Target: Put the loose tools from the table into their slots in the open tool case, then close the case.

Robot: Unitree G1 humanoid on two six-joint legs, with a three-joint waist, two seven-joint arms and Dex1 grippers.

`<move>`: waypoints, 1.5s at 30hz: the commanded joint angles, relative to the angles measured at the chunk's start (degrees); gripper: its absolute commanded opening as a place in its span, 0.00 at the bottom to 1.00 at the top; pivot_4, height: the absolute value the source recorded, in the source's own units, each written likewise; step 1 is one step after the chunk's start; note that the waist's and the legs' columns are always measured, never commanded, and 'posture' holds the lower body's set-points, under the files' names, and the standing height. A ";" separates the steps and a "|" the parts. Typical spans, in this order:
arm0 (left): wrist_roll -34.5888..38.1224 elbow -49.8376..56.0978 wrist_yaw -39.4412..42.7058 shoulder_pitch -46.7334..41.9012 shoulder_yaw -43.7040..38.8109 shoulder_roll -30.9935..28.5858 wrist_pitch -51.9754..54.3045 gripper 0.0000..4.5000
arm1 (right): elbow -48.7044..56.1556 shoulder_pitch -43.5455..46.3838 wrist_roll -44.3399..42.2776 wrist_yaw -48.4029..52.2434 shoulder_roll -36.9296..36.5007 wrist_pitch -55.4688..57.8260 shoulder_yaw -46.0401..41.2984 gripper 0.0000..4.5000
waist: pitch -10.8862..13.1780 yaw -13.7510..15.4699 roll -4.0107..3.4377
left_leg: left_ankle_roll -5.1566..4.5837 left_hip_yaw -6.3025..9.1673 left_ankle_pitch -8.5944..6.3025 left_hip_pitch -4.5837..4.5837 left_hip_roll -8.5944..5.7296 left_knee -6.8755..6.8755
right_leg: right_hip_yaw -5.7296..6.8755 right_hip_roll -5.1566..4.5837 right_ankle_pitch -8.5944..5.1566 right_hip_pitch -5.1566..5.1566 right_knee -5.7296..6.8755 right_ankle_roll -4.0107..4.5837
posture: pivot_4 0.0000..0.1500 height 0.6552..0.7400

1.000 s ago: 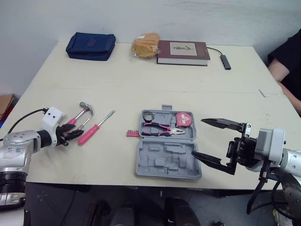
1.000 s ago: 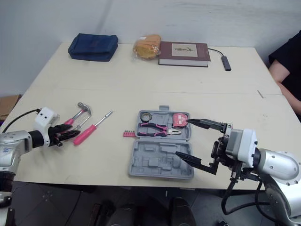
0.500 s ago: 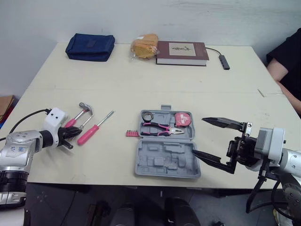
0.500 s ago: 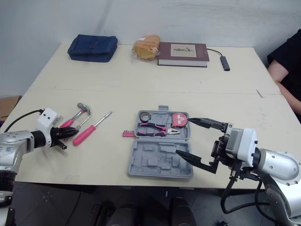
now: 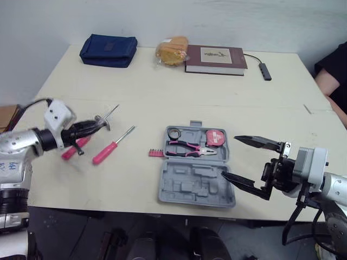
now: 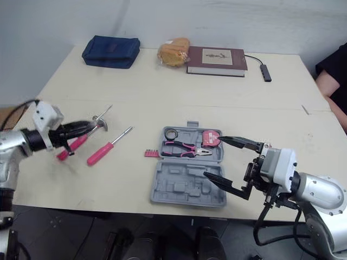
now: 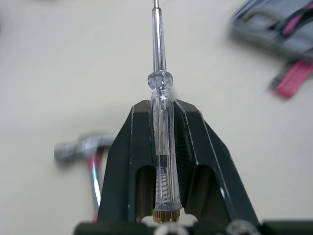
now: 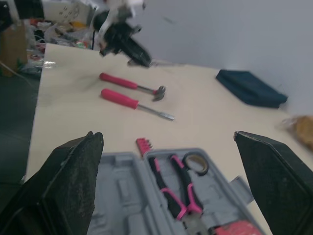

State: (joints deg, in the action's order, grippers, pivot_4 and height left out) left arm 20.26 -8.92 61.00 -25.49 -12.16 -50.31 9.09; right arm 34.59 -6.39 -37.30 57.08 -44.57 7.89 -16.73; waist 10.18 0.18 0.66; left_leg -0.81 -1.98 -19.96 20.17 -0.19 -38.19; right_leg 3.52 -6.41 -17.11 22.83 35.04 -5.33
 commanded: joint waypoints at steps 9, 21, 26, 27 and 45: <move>-1.31 26.91 4.85 -4.00 20.93 2.85 12.35 0.01 | 0.06 -9.76 1.03 3.36 -0.84 -1.23 -8.58 1.00 | 0.02 0.28 -0.02 | -0.11 -0.03 0.05 0.01 -0.02 -0.04 | 0.03 0.15 0.09 -0.13 -0.04 -0.17 | 1.00 1.00; -18.18 22.90 -0.12 -18.51 41.24 12.89 20.73 0.01 | 4.53 -17.93 3.11 -0.24 2.98 -1.62 -10.38 1.00 | 0.03 1.38 -0.05 | -0.15 -0.10 0.08 0.01 -0.01 -0.15 | -0.16 0.63 0.13 -0.13 -0.02 -0.25 | 1.00 1.00; -21.78 21.41 0.04 -21.75 44.65 16.90 20.76 0.01 | 5.94 -18.78 3.69 -1.48 3.82 -1.58 -9.63 1.00 | 0.03 1.25 -0.05 | -0.27 -0.09 0.02 0.13 -0.01 -0.43 | -0.27 0.66 0.19 -0.14 -0.04 -0.35 | 1.00 1.00; -22.17 21.22 0.82 -22.02 45.18 16.74 21.34 0.01 | 6.16 -18.90 3.76 -1.68 3.97 -1.56 -9.59 1.00 | 0.03 1.15 -0.05 | -0.28 -0.09 0.01 0.14 0.01 -0.48 | -0.30 0.66 0.19 -0.14 -0.04 -0.36 | 1.00 1.00; -26.49 20.73 0.97 -21.12 47.20 18.79 28.16 0.01 | 8.59 -20.89 4.36 -3.57 5.34 -1.75 -9.00 1.00 | 0.03 1.27 -0.07 | -0.35 -0.09 -0.05 0.17 0.03 -0.76 | -0.41 0.39 0.20 -0.14 -0.04 -0.36 | 1.00 1.00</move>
State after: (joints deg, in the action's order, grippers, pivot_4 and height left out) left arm -5.79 10.39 62.04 -46.38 34.92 -31.92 37.16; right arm 40.78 -27.29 -32.64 53.87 -39.75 7.34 -25.20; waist 10.22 1.45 0.59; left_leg -1.17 -2.07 -20.01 20.34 -0.15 -38.95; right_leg 3.11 -6.02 -16.91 22.69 34.99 -5.69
